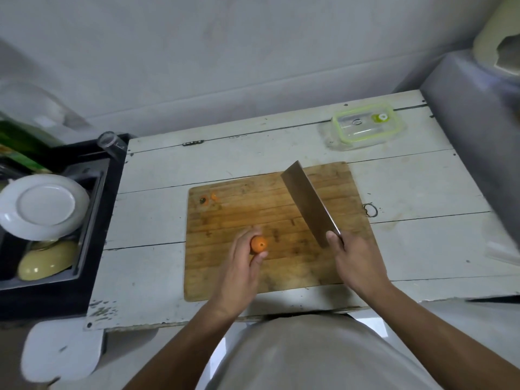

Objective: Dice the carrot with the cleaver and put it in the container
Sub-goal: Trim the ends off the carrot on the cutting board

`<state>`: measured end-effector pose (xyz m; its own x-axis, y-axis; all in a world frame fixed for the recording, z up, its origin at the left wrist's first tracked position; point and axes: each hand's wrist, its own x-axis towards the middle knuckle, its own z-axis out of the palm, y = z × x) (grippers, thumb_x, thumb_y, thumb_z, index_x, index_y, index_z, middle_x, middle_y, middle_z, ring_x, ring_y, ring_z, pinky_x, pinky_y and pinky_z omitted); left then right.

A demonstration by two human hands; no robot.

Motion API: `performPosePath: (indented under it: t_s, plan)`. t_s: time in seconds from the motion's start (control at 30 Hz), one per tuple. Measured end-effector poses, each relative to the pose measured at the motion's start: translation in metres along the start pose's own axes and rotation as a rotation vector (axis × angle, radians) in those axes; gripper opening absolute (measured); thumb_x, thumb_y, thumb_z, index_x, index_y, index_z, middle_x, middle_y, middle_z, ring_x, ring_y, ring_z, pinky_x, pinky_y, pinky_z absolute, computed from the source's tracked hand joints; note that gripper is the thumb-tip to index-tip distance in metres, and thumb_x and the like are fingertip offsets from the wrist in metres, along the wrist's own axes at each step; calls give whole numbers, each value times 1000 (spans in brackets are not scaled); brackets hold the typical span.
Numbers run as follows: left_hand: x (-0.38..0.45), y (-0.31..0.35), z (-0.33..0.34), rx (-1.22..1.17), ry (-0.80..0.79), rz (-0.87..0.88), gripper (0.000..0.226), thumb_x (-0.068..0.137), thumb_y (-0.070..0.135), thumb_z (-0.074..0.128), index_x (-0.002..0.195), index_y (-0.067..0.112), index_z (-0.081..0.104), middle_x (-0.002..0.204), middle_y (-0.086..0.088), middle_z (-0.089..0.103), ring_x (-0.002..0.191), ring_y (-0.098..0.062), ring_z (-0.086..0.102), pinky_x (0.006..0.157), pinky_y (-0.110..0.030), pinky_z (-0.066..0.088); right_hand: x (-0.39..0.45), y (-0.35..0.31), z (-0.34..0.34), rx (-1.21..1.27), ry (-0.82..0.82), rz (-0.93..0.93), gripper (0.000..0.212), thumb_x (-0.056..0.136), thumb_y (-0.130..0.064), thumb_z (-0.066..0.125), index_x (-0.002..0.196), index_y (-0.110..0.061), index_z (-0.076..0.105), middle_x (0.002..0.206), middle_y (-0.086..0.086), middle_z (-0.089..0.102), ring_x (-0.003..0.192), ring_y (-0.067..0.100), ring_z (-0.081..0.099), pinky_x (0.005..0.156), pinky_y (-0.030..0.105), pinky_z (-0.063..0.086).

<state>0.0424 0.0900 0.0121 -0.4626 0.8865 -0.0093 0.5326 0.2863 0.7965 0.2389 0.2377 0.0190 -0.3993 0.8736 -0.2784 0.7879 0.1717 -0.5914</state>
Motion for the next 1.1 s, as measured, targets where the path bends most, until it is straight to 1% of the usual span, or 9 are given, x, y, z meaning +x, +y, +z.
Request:
performPosePath:
  t_s: [0.23, 0.3, 0.4, 0.5, 0.57, 0.67, 0.87, 1.03, 1.1]
  plan:
    - [6, -1, -3, 23, 15, 6, 47, 100, 40, 46, 142, 20, 49, 140, 6, 50, 131, 0, 46, 109, -20, 42, 7, -2, -2, 10, 3, -19, 46, 101, -51, 35, 79, -17, 59, 66, 3, 57, 69, 29, 57, 67, 43, 50]
    - [9, -3, -2, 144, 7, 26, 45, 104, 41, 44, 144, 22, 47, 137, 8, 49, 124, -4, 48, 104, -27, 45, 3, -2, -3, 2, 34, -82, 48, 99, -54, 32, 81, -20, 62, 61, -1, 57, 62, 24, 57, 61, 43, 51]
    - [13, -7, 1, 389, 0, 63, 42, 108, 39, 40, 148, 26, 41, 131, 9, 50, 118, -9, 48, 101, -32, 40, -9, -1, -5, -119, 197, -287, 45, 101, -47, 35, 90, -19, 70, 55, -4, 55, 48, 20, 52, 46, 37, 47]
    - [11, -7, 7, 585, -13, 7, 36, 106, 33, 46, 140, 21, 50, 123, 4, 53, 111, -15, 47, 95, -35, 47, -23, 0, -2, -209, 267, -438, 42, 102, -39, 39, 94, -15, 72, 55, 0, 59, 42, 27, 52, 39, 30, 38]
    - [7, -6, 14, 674, -86, -32, 34, 103, 32, 50, 135, 20, 55, 122, 2, 51, 110, -15, 45, 93, -32, 48, -28, -1, 3, -288, 199, -408, 39, 103, -38, 39, 86, -16, 67, 59, 2, 61, 48, 30, 57, 43, 32, 39]
    - [5, -10, 19, 680, -167, -44, 44, 102, 32, 53, 145, 22, 50, 126, 2, 52, 116, -15, 47, 95, -29, 43, -27, -4, 10, -233, -16, -239, 40, 105, -42, 36, 80, -18, 56, 71, 4, 64, 66, 30, 62, 55, 36, 42]
    - [11, -10, 13, 677, -166, -71, 46, 105, 35, 49, 149, 25, 49, 125, 6, 53, 119, -14, 47, 99, -30, 44, -18, -24, 9, -192, -208, -71, 44, 106, -45, 32, 95, -16, 63, 81, 6, 66, 77, 28, 62, 68, 38, 51]
    - [11, -8, 13, 678, -167, -72, 41, 105, 35, 48, 144, 24, 53, 121, 5, 53, 114, -13, 47, 93, -27, 42, -25, -31, 17, -228, -184, -130, 41, 106, -45, 32, 86, -21, 58, 71, -1, 55, 66, 22, 54, 59, 32, 41]
    - [12, -7, 13, 673, -164, -72, 41, 105, 34, 48, 143, 23, 54, 121, 4, 54, 114, -13, 47, 93, -26, 42, -27, -33, 17, -226, -174, -161, 42, 106, -44, 32, 87, -20, 60, 73, 1, 59, 68, 24, 58, 60, 33, 45]
